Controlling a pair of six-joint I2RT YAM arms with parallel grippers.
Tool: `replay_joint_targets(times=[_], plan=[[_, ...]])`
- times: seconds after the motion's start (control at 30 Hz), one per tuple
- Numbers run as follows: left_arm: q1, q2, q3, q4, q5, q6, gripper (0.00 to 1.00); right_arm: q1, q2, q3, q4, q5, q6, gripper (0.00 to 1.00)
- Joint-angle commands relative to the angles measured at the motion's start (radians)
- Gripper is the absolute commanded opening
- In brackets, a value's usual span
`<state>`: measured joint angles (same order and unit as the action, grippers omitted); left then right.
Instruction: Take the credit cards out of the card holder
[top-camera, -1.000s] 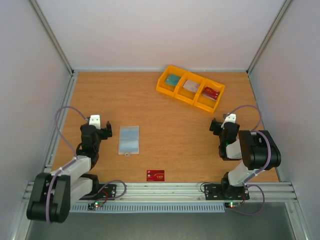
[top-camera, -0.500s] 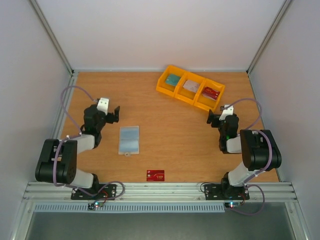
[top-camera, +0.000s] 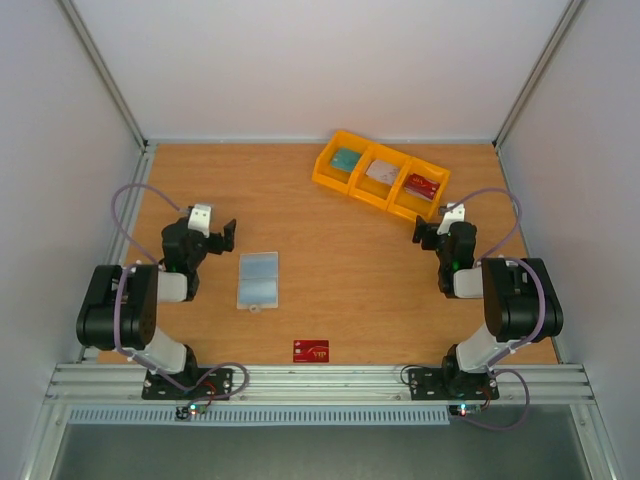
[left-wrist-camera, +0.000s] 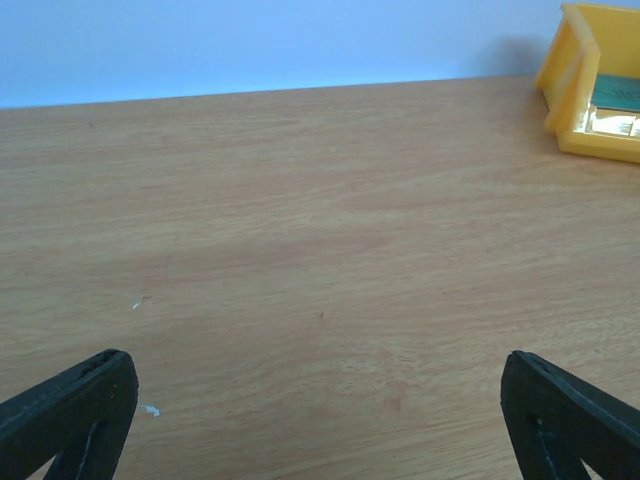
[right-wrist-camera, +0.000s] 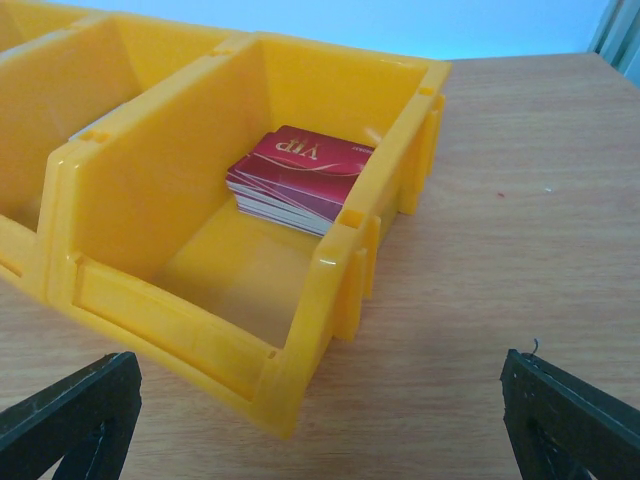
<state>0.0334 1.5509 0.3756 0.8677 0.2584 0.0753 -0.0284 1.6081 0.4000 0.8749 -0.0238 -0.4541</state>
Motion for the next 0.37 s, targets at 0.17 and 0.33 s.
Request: replay_joint_targets(times=[0.17, 0.33], plan=[[0.006, 0.002, 0.002, 0.064, 0.007, -0.009, 0.99, -0.005, -0.016, 0.023, -0.041, 0.012, -0.005, 0.98], [0.006, 0.002, -0.001, 0.07, 0.007, -0.008, 0.99, -0.006, -0.016, 0.023, -0.043, 0.012, -0.006, 0.99]])
